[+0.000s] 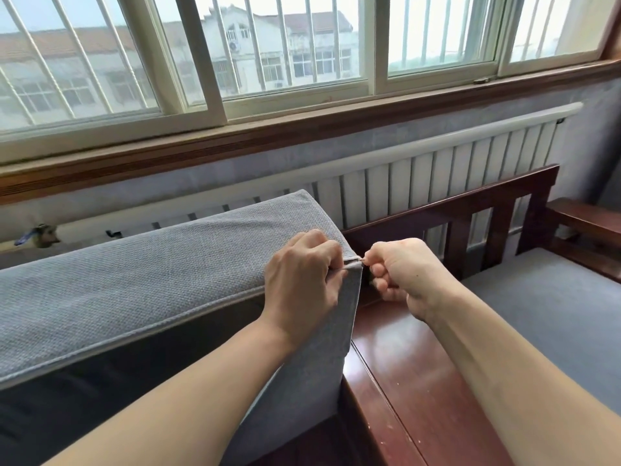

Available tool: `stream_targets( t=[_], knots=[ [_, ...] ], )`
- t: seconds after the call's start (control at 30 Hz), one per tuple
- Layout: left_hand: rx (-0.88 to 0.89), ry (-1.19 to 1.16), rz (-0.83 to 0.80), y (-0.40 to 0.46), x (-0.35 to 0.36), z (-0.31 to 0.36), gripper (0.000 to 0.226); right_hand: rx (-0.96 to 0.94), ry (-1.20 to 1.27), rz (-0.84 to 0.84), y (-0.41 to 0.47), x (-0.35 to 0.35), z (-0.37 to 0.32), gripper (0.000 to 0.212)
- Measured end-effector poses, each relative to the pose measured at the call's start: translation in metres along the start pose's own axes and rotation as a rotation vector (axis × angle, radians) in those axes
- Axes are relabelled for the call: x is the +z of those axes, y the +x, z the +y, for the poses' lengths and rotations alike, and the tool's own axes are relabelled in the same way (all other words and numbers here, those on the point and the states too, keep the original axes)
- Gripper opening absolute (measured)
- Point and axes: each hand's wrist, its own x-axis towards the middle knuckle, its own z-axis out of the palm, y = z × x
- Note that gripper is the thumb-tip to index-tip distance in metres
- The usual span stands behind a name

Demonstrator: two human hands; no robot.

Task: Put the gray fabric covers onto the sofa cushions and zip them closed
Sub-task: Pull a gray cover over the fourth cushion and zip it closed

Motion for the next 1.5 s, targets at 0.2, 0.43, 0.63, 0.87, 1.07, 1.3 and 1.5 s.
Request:
stream_targets(
  t=[0.2, 0.43, 0.63, 0.87, 1.07, 1.3, 1.5],
  knots=[
    [0.039, -0.027, -0.035, 0.002, -0.004, -0.003, 0.02, -0.06, -0.012, -0.058, -0.008, 0.007, -0.008, 0.027],
    [0.17, 0.371, -0.118, -0.04, -0.026, -0.011, 0.017, -0.085, 0.017, -0.056, -0.019, 0.011, -0.002, 0.018],
    [0.077, 0.557, -0.287, -0.042, -0.069, -0.023, 0.017, -0.092, -0.037, -0.032, -0.021, 0.018, -0.007, 0.012],
    [-0.033, 0.548, -0.314, -0.028, -0.072, -0.02, 0.011, -0.172, -0.14, 0.009, -0.023, 0.028, -0.003, 0.023],
    [0.087, 0.557, -0.229, -0.044, -0.075, -0.021, 0.015, -0.273, -0.315, -0.101, -0.038, 0.059, 0.005, 0.028],
    [0.02, 0.763, -0.312, -0.099, -0.137, -0.07, 0.021, -0.27, -0.331, -0.248, -0.065, 0.102, 0.007, 0.032],
    [-0.115, 0.788, -0.302, -0.124, -0.198, -0.099, 0.027, -0.249, -0.329, -0.349, -0.09, 0.15, 0.008, 0.03]
  ],
)
